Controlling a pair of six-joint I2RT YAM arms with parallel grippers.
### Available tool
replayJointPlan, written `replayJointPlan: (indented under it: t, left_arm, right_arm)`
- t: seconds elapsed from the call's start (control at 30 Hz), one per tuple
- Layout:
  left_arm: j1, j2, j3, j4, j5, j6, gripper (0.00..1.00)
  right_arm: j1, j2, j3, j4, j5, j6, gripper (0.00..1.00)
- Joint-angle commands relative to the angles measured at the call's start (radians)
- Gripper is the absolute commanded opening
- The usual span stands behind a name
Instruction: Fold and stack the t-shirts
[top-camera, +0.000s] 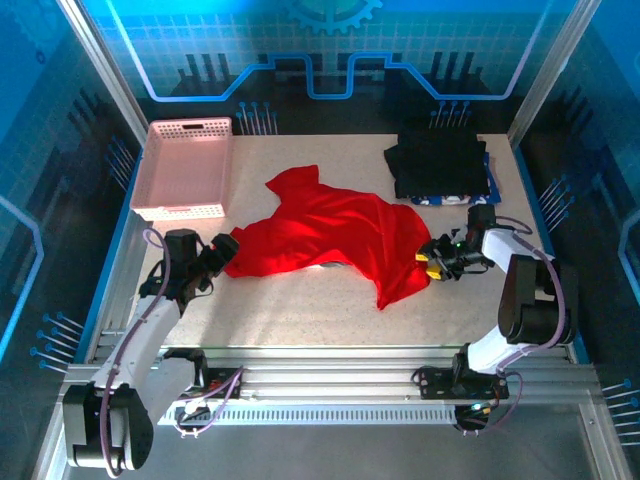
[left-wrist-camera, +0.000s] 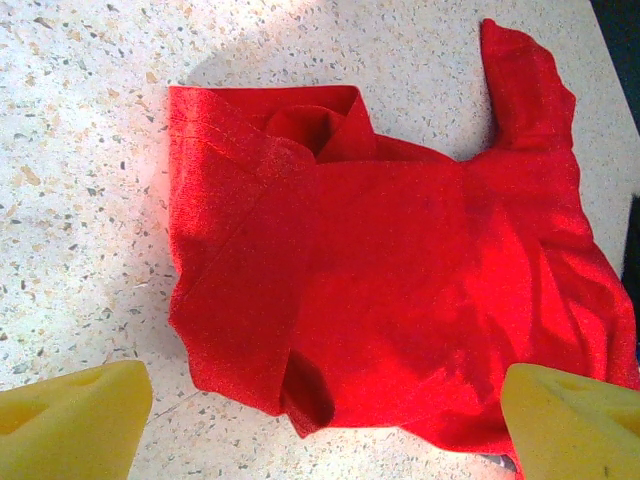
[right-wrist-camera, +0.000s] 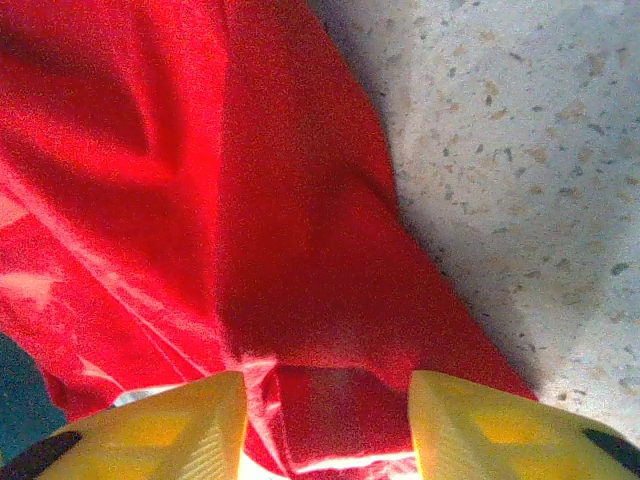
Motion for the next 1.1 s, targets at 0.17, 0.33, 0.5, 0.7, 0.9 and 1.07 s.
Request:
replayJointPlan:
  t: [0.17,0.33,0.5,0.7,0.9,1.07]
  left_arm:
    - [0.006,-0.027,-0.026,-0.009,-0.015,0.029,0.91]
    - [0.007,-0.045,-0.038,-0.029,-0.033,0.03,0.91]
    - [0.007,-0.066,-0.052,-0.045,-0.051,0.029,0.91]
    - [0.007,-0.069,-0.071,-0.035,-0.053,0.018,0.91]
    - [0.007,-0.066,-0.085,-0.03,-0.052,0.017,0.9]
    - [0.007,-0.063,-0.106,-0.017,-0.048,0.007,0.9]
  right_arm:
    - [0.0,-0.003,0.013,-0.044,-0.035,-0.017,0.23]
    - [-0.003,-0.078,-0.01,-0.126,-0.034,-0.059,0.06]
    - [-0.022,-0.183,-0.032,-0.226,0.011,-0.103,0.0]
    - [-0.038,-0.291,-0.083,-0.303,0.075,-0.134,0.0]
    - [-0.045,-0.378,-0.191,-0.33,0.212,-0.105,0.0]
    - [-0.049,-0.417,-0.232,-0.312,0.332,-0.027,0.25]
